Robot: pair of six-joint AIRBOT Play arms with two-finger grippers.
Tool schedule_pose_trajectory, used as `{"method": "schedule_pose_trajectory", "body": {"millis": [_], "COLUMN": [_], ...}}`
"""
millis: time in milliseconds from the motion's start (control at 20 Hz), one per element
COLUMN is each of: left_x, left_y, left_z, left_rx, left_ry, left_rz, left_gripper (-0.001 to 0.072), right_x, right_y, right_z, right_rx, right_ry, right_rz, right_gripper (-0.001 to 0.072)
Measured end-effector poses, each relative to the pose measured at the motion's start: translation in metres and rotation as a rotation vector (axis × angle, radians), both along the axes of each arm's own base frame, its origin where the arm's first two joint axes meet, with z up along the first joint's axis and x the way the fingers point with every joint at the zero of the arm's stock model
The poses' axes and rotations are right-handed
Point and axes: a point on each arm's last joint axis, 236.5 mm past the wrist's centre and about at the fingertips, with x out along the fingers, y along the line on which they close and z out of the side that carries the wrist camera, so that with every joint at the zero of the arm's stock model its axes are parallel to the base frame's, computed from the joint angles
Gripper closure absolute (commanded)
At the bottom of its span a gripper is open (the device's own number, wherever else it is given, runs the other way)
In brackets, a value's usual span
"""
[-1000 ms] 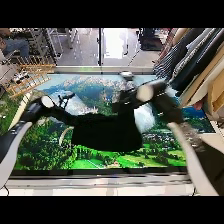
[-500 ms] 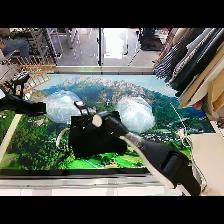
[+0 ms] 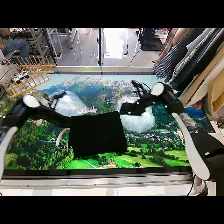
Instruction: Fold the clothes and pants, and hang the long-sleeved shirts on hangers.
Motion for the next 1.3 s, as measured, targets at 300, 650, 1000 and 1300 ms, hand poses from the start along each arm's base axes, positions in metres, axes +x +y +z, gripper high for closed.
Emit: {"method": "schedule_pose_trajectory", "body": {"millis": [300,650,1000,1300], "left_x": [0.014,0.017,0.017,0.017], "left_y": [-0.013,-0.014,-0.011,-0.010], "left_z": [-0.069,-0.089,-0.092,-0.093], "left_rx": [0.012,0.014,0.025,0.029], "left_ry": [0.096,0.131,0.134,0.134], "left_rz": [0.067,0.096,0.097,0.095], "left_gripper": [0.0682,0.0681,0.0682,0.0682], "right_x": [-0.019,-0.016,-0.025,-0.026], "right_y": [-0.006,0.016,0.032,0.060], "right_z": [-0.069,-0.088,-0.118,-0.121], "right_rx": [0.088,0.103,0.140,0.267], "right_ry": [0.135,0.074,0.157,0.200], "right_rz": [-0.008,0.072,0.085,0.065], "right_gripper": [0.0008,0.0005,0.0010,0.0620]}}
